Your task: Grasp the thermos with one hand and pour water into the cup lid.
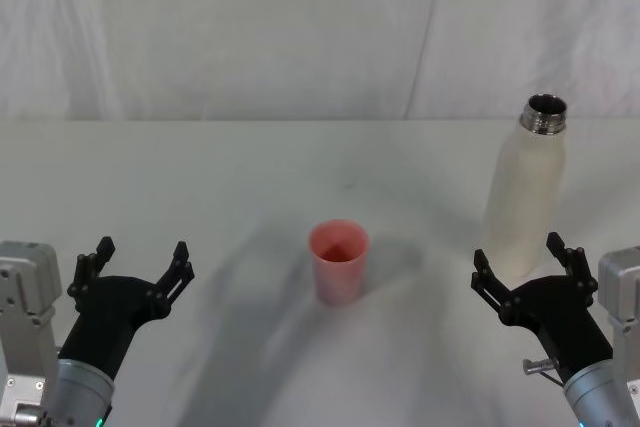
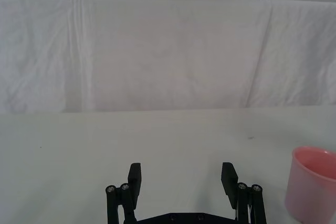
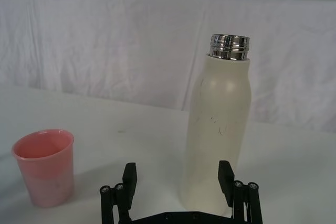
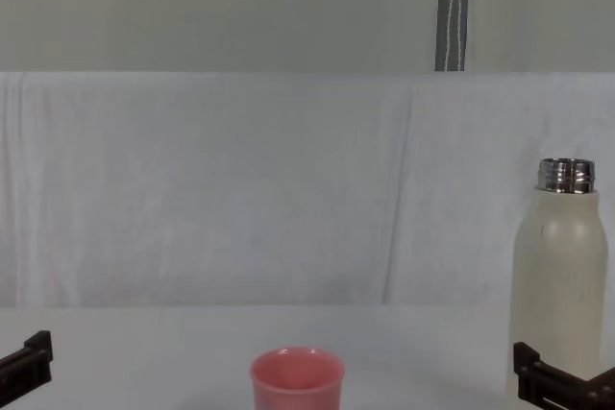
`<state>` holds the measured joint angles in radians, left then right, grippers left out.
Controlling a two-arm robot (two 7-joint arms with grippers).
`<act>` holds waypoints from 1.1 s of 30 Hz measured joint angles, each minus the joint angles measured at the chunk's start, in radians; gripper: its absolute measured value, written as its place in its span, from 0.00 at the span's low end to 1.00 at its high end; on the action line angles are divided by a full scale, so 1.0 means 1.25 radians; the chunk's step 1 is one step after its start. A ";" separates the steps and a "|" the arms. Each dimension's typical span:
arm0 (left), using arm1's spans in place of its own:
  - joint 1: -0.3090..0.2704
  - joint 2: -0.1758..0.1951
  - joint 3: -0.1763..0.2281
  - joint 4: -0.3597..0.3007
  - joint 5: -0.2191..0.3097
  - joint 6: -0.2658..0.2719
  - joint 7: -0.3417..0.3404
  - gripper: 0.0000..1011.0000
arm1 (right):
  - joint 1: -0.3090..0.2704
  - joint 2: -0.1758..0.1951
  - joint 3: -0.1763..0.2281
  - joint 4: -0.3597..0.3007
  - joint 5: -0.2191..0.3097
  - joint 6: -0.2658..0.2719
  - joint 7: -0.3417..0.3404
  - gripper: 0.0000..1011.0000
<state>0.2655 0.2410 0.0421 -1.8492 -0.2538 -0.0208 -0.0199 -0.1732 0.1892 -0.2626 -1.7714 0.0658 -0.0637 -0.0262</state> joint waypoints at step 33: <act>0.000 0.000 0.000 0.000 0.000 0.000 0.000 0.99 | 0.000 0.000 0.000 0.000 0.000 0.000 0.000 0.99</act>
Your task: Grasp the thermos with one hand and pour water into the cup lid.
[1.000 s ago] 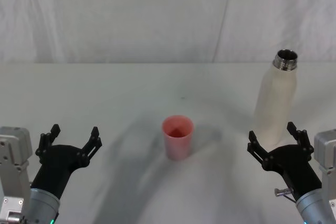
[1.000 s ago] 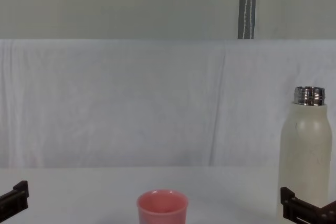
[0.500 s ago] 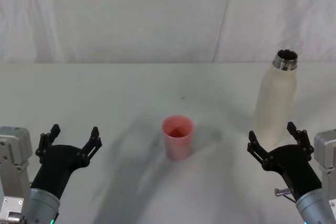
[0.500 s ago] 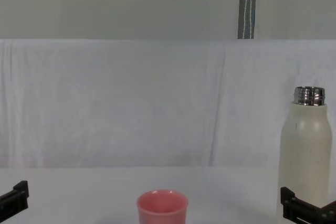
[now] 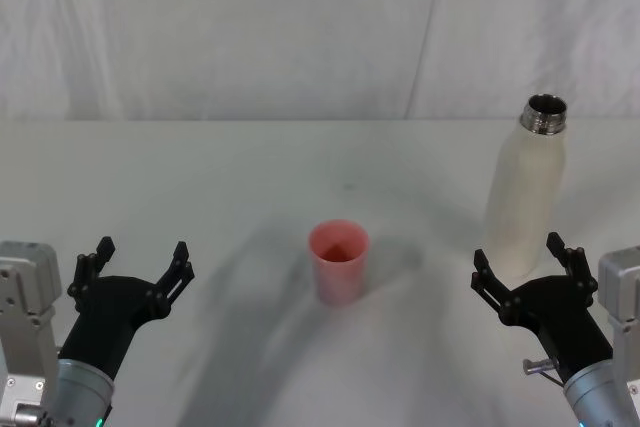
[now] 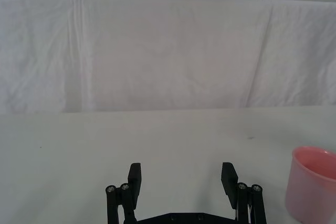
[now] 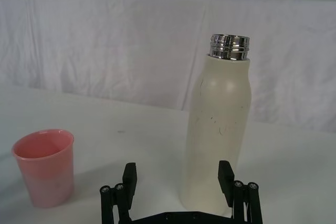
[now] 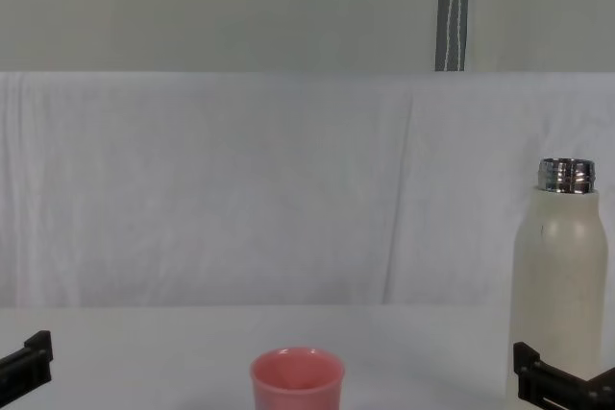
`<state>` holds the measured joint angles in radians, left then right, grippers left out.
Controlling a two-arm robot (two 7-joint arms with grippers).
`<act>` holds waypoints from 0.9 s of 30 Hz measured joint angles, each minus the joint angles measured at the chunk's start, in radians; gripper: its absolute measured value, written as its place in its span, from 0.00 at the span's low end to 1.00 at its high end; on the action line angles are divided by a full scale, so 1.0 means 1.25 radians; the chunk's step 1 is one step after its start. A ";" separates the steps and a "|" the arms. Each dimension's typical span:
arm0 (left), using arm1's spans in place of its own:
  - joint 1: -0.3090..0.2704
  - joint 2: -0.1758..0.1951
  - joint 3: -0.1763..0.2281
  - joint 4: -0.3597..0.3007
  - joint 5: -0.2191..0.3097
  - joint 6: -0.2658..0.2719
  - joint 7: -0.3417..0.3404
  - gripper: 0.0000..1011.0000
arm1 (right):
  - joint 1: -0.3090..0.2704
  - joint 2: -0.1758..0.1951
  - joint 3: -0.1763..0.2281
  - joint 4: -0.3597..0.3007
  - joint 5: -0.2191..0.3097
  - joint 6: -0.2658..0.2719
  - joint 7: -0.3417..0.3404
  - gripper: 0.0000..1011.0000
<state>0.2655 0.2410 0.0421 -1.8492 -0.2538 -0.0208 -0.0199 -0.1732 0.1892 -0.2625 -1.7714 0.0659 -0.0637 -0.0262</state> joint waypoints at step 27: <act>0.000 0.000 0.000 0.000 0.000 0.000 0.000 0.99 | 0.059 -0.039 0.074 0.073 0.021 -0.002 0.058 0.99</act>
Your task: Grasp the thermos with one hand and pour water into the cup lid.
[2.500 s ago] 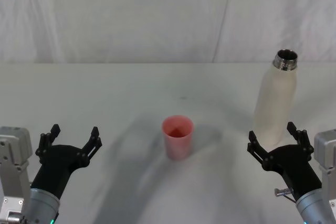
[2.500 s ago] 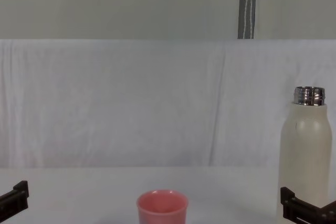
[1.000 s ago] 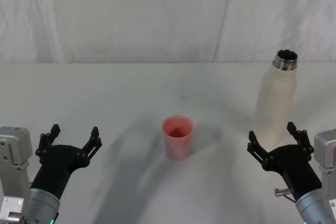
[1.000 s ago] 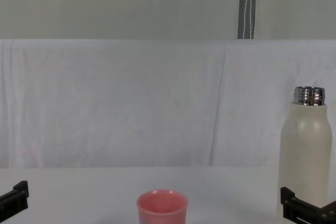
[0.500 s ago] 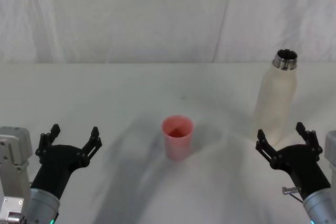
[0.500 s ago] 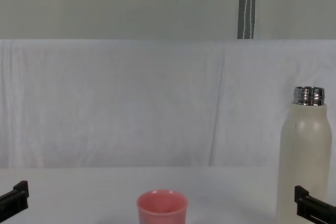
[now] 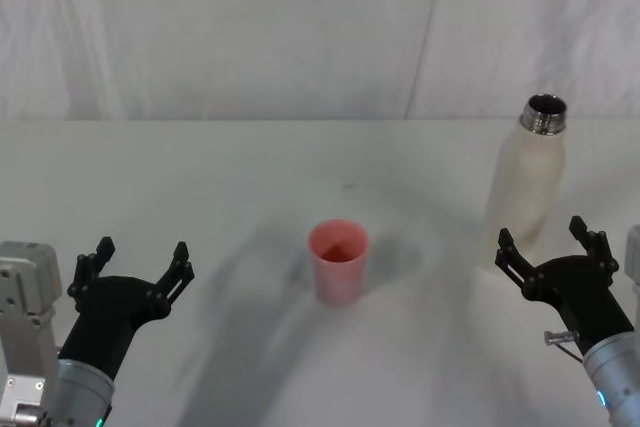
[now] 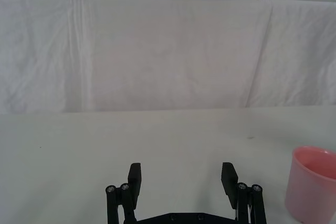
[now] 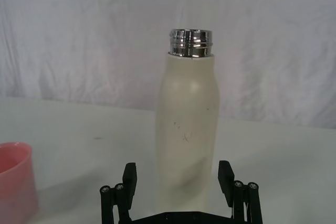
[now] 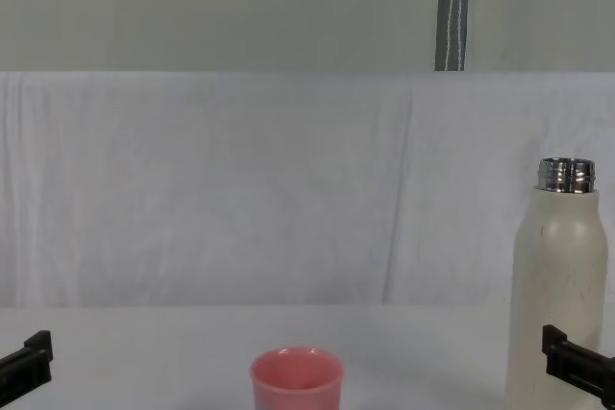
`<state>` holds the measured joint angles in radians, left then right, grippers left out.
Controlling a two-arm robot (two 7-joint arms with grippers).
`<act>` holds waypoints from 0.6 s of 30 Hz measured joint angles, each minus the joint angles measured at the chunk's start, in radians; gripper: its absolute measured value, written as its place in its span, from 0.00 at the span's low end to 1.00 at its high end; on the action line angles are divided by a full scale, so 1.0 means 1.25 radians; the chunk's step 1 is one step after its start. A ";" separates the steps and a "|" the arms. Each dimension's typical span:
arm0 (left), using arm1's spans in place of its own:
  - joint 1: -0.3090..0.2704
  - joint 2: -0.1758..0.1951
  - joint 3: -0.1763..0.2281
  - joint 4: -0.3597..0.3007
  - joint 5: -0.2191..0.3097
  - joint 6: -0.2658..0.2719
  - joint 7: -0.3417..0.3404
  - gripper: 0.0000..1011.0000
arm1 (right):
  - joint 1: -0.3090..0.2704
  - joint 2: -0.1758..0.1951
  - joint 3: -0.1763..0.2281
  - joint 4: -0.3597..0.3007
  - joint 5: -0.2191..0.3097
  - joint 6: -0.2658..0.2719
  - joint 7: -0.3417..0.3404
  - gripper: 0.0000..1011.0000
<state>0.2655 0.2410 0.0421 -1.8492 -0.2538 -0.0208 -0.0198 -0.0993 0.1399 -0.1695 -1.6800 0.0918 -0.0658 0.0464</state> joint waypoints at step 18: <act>0.000 0.000 0.000 0.000 0.000 0.000 0.000 0.99 | 0.065 -0.042 0.032 0.077 0.001 -0.009 0.037 0.99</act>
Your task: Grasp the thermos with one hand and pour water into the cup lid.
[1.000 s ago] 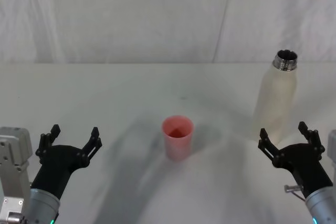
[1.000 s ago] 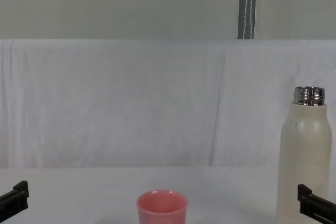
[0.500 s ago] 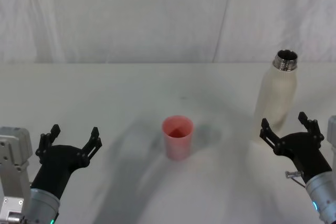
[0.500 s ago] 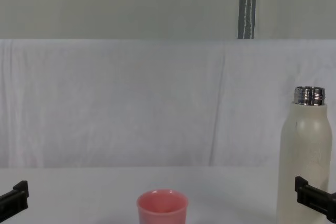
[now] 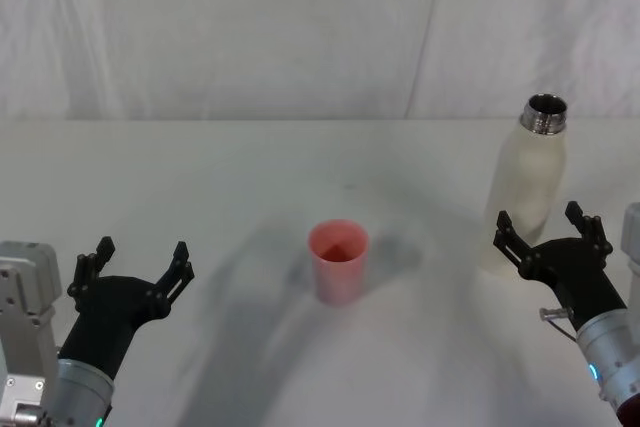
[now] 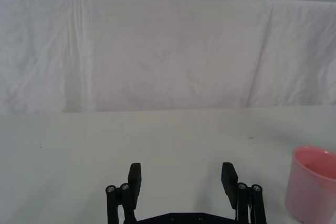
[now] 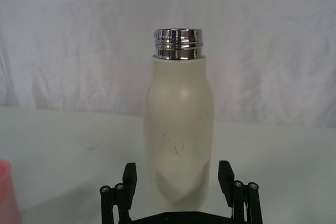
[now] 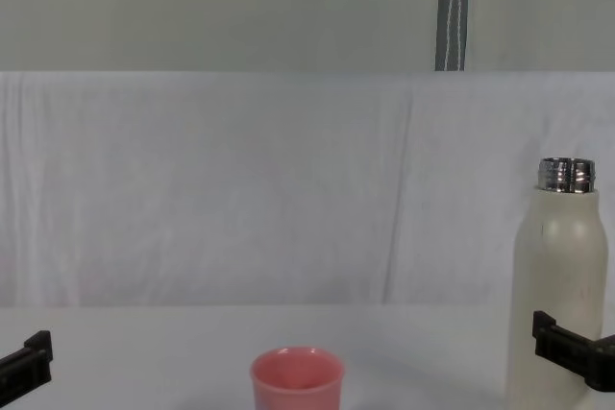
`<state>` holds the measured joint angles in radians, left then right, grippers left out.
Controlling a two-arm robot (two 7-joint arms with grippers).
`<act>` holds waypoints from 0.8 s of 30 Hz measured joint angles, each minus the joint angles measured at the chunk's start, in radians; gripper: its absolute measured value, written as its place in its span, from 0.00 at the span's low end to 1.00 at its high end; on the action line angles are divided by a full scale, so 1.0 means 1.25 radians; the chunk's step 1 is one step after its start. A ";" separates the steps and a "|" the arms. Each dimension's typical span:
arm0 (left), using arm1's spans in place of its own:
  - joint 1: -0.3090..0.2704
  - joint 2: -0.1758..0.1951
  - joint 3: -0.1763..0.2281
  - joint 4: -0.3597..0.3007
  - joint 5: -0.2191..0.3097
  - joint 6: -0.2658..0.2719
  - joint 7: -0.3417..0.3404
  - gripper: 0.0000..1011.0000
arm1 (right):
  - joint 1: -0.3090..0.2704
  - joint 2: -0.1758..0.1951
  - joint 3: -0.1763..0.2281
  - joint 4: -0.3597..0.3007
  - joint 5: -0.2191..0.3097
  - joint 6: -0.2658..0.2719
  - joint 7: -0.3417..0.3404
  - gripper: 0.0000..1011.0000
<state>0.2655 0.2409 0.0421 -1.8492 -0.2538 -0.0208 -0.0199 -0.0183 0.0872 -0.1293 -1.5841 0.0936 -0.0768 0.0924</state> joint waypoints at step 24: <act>0.000 0.000 0.000 0.000 0.000 0.000 0.000 0.99 | 0.063 -0.014 0.007 0.064 -0.005 -0.005 0.017 0.99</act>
<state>0.2654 0.2409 0.0421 -1.8492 -0.2538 -0.0208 -0.0198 0.0608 0.0695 -0.1209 -1.5039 0.0875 -0.0828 0.1135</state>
